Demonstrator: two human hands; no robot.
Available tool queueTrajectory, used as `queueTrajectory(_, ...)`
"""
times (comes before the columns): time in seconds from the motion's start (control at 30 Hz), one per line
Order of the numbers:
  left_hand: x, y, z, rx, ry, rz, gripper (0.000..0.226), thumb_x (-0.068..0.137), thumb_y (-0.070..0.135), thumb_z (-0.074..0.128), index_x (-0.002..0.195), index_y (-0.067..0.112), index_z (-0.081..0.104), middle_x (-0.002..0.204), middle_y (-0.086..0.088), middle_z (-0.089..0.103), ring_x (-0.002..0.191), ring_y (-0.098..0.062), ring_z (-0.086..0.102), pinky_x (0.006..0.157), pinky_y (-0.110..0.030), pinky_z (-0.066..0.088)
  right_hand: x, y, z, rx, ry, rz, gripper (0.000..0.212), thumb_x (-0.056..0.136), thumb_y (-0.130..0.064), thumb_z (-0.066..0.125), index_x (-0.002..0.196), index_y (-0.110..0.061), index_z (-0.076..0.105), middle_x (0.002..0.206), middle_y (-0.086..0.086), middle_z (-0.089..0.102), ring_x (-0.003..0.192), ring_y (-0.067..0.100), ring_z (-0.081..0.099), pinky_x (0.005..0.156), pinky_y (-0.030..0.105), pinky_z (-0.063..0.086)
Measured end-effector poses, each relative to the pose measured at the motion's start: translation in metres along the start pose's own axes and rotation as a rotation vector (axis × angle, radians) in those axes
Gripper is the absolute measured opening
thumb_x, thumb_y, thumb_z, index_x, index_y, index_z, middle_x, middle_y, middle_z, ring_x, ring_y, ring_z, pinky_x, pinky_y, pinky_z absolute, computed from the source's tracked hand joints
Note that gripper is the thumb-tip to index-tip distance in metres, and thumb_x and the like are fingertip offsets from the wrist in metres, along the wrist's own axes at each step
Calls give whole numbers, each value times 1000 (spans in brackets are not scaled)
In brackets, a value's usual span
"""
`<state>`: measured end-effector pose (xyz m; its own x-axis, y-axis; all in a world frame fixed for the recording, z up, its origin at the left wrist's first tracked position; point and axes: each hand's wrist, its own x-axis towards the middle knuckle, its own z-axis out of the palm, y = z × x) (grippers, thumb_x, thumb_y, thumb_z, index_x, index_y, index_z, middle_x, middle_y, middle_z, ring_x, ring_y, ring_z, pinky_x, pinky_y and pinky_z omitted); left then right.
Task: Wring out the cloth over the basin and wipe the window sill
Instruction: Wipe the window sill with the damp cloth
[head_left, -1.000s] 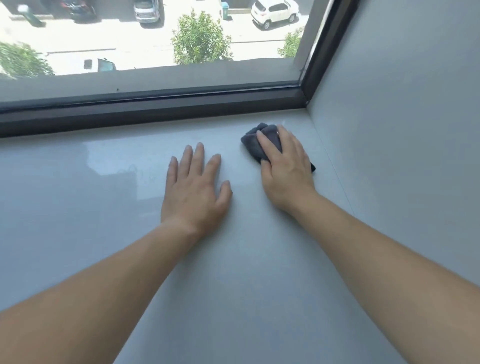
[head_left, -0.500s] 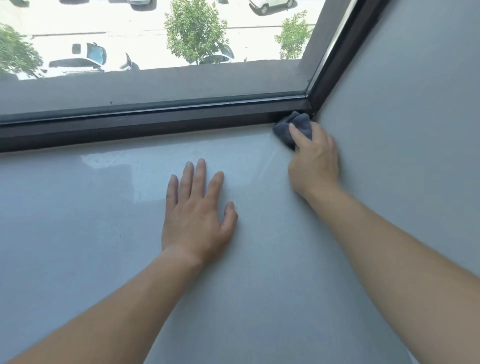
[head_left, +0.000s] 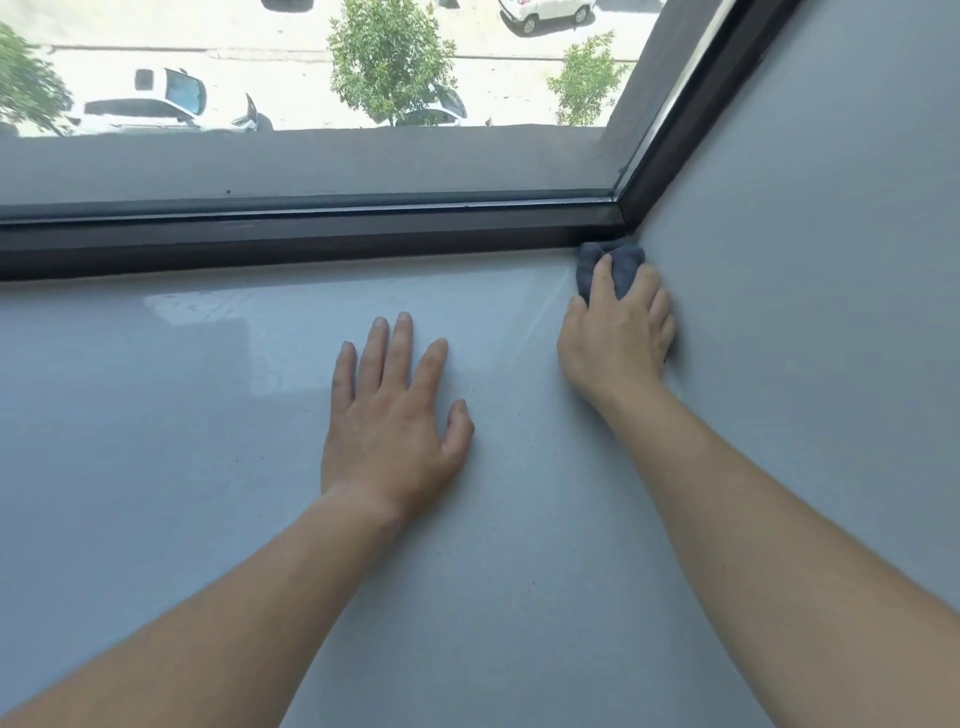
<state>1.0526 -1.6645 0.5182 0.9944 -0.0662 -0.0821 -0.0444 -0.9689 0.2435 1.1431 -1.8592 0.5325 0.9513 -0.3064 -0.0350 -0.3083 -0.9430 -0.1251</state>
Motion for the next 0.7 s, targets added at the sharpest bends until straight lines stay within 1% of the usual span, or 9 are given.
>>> queueTrajectory(0.07,1,0,0,-3,0,0,68,90,53,21,153,28,24,167,-5,4,153,-22,-7,123,-47,-3,-24,-4,2,60,-18,-147,58,101,-36,38,155,-23,23,158,16,16,139,34,23,113,46,19)
queueTrajectory(0.13,0,0,-1,-2,11,-8,68,90,54,22,152,27,26,167,-5,6,153,-23,-5,123,-47,-1,-48,-5,5,24,-32,-358,59,100,-38,38,155,-24,23,159,15,16,139,33,22,112,46,21)
queueTrajectory(0.17,0,0,-1,2,12,-9,68,90,54,22,152,27,26,167,-5,6,153,-22,-4,123,-47,-1,-49,-1,6,-16,-46,-394,60,101,-39,37,156,-25,20,160,14,14,140,32,21,112,45,20)
queueTrajectory(0.2,0,0,-1,4,8,-7,68,90,54,22,152,27,26,167,-5,6,153,-22,-4,123,-47,-1,-42,4,5,-52,-63,-355,61,101,-41,34,157,-24,16,161,14,12,142,32,19,113,45,20)
queueTrajectory(0.3,-1,-1,-3,5,5,-4,68,90,54,22,153,27,25,167,-5,6,153,-22,-5,123,-47,-1,-22,11,-3,-125,-87,-91,64,103,-45,29,158,-19,9,162,19,7,143,35,18,114,46,19)
queueTrajectory(0.33,-1,-2,-3,6,6,-6,68,90,53,22,153,27,25,167,-5,6,153,-22,-5,123,-47,-2,-24,9,-4,-134,-87,-55,65,103,-46,28,158,-18,8,162,20,6,143,35,18,114,46,19)
queueTrajectory(0.47,-1,-3,-6,10,3,-6,68,91,54,22,153,27,24,167,-5,5,153,-23,-6,123,-47,-2,-72,8,-5,-54,-110,-123,66,102,-48,28,158,-21,6,162,18,4,146,33,13,116,46,16)
queueTrajectory(0.53,-1,-3,-7,11,-3,-8,69,90,54,21,153,27,23,167,-6,4,153,-23,-6,123,-47,-2,-86,21,-8,-82,-137,-158,66,102,-48,27,158,-24,5,163,16,3,148,32,11,118,47,15)
queueTrajectory(0.7,-1,-5,-8,11,-15,-7,69,90,54,20,154,28,21,167,-5,2,153,-23,-8,123,-47,-4,-34,0,-4,-42,-157,-22,66,102,-52,23,158,-25,3,164,17,0,149,34,7,119,48,10)
